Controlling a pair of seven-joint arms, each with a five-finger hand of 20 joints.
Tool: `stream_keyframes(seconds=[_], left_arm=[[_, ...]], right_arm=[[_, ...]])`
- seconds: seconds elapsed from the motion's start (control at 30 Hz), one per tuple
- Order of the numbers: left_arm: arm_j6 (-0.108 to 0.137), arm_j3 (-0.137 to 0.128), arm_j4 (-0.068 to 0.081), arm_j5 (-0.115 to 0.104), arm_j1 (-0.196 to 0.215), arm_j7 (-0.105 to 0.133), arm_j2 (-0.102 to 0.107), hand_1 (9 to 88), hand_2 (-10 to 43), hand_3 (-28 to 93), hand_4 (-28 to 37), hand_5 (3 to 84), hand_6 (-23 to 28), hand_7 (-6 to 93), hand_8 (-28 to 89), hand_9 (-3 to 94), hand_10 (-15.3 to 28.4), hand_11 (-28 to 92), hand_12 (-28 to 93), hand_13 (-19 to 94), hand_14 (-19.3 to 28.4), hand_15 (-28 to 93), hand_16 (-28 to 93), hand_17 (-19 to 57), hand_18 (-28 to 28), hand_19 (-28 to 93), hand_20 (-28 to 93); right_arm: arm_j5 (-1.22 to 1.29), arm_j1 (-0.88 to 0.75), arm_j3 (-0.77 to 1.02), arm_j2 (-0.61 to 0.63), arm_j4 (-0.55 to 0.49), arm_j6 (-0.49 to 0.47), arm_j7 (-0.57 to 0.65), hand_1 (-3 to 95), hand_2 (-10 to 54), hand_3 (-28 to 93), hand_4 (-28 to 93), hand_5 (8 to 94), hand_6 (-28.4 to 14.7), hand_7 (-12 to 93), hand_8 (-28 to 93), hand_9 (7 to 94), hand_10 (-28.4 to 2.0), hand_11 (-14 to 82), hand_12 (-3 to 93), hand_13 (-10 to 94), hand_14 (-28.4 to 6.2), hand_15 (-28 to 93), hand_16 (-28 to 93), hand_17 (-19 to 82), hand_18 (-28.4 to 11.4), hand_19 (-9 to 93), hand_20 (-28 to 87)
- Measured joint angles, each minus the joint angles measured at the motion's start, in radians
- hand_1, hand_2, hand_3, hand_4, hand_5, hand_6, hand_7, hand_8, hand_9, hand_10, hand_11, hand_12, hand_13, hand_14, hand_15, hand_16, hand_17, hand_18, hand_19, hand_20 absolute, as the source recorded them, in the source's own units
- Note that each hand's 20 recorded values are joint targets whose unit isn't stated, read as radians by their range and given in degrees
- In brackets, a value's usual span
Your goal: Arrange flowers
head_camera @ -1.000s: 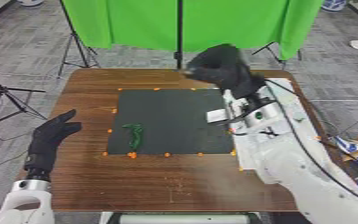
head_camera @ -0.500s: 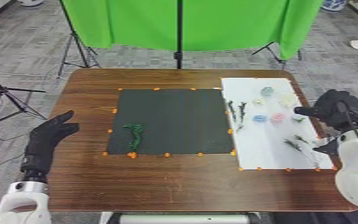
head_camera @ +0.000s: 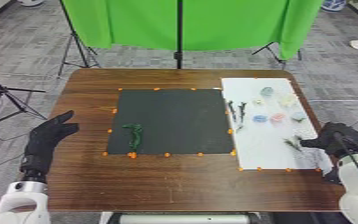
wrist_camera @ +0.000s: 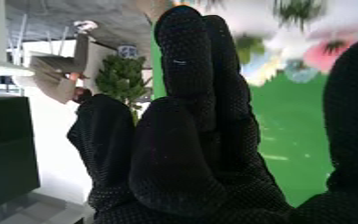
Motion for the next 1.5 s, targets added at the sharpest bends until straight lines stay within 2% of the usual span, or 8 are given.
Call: stream_keyframes(seconds=[0.07, 0.17, 0.27, 0.5, 0.73, 0.9, 1.2, 1.5], left_arm=[[0.000, -0.001, -0.001, 0.000, 0.002, -0.001, 0.000, 20.8, 7.3, 67, -28.2, 48.3, 3.0, 10.2, -6, 50.4, 15.2, 22, 13, 38, 19.6, 25, 0, 3.9, 18.5, 22, 20], [0.000, -0.001, -0.001, 0.001, 0.004, -0.003, 0.000, 20.8, 7.4, 67, -28.2, 48.3, 3.0, 10.1, -6, 50.4, 15.3, 22, 13, 38, 19.6, 25, 0, 3.9, 18.5, 22, 20], [0.000, -0.001, -0.001, 0.001, 0.005, -0.003, 0.000, 20.7, 7.3, 67, -28.2, 48.3, 3.0, 10.3, -6, 50.4, 15.3, 22, 13, 38, 19.6, 25, 0, 3.9, 18.5, 22, 20], [-0.001, 0.000, -0.001, 0.001, 0.005, -0.003, 0.000, 20.7, 7.3, 67, -28.2, 48.2, 3.0, 10.2, -6, 50.4, 15.3, 22, 13, 38, 19.7, 25, 0, 3.9, 18.4, 22, 20], [-0.002, -0.001, -0.003, 0.001, 0.007, -0.006, 0.000, 20.7, 7.2, 67, -27.9, 48.0, 3.0, 10.0, -6, 50.1, 15.1, 22, 13, 38, 19.6, 24, 0, 3.8, 18.5, 21, 20], [-0.011, -0.002, -0.003, 0.002, 0.007, -0.011, 0.001, 20.8, 7.2, 67, -27.8, 48.0, 3.0, 9.9, -6, 49.9, 15.2, 22, 13, 38, 19.6, 24, 1, 3.8, 18.5, 21, 20], [-0.031, -0.001, -0.003, 0.013, 0.005, -0.024, 0.002, 20.8, 7.0, 67, -27.7, 47.8, 3.1, 9.7, -6, 49.5, 15.2, 21, 13, 38, 19.6, 24, 1, 3.7, 18.5, 21, 20], [-0.047, -0.004, -0.004, 0.018, 0.006, -0.039, 0.002, 20.6, 6.7, 67, -27.4, 47.5, 2.9, 9.6, -6, 49.0, 15.2, 21, 13, 37, 19.5, 24, 1, 3.5, 18.5, 21, 20]], right_arm=[[0.000, -0.004, -0.006, 0.000, 0.003, -0.004, 0.001, 34.8, -9.5, 66, -21, 77.0, -1.3, 23, -7, 85.2, -11.5, 33.6, 28.5, 88, -2.4, 75, 35, 55, -21.3, 93, 56], [0.000, -0.004, -0.023, 0.000, 0.012, -0.003, 0.005, 44.5, -9.5, 61, -20, 79.6, -0.9, 25, 10, 88.1, -10.6, 35.0, 28.7, 89, -1.8, 74, 35, 56, -20.9, 93, 56], [0.000, 0.002, -0.038, 0.000, 0.017, 0.008, 0.007, 51.9, -9.5, 60, -19, 83.3, -0.2, 27, 16, 91.0, -10.0, 37.5, 29.3, 91, -1.2, 74, 35, 58, -20.6, 93, 56], [0.070, 0.006, -0.043, -0.002, 0.018, 0.102, 0.007, 53.0, -9.5, 61, -17, 84.2, -0.5, 28, 17, 91.9, -10.0, 39.2, 29.8, 93, -0.7, 73, 35, 60, -20.4, 93, 57], [0.172, 0.040, -0.007, -0.045, -0.091, 0.252, 0.039, 52.9, -9.5, 61, -15, 84.3, -0.7, 28, 17, 92.3, -9.8, 40.0, 29.3, 93, -0.7, 73, 35, 61, -20.2, 93, 57], [0.193, 0.238, -0.197, -0.069, -0.126, 0.313, 0.050, 53.4, -9.5, 60, -14, 84.5, -0.8, 28, 17, 92.4, -9.8, 40.6, 28.8, 93, -0.7, 73, 35, 62, -19.9, 93, 57], [0.204, 0.573, -0.561, -0.206, -0.064, 0.284, 0.043, 53.9, -9.5, 59, -13, 84.4, -0.8, 33, 18, 92.2, -10.1, 45.6, 28.5, 94, -0.1, 74, 34, 64, -18.5, 93, 57], [0.219, 0.701, -0.735, -0.385, 0.032, 0.244, 0.046, 54.9, -9.5, 57, -13, 84.0, -1.2, 36, 18, 92.4, -9.9, 47.6, 27.6, 94, 0.6, 75, 31, 66, -17.6, 93, 55]])
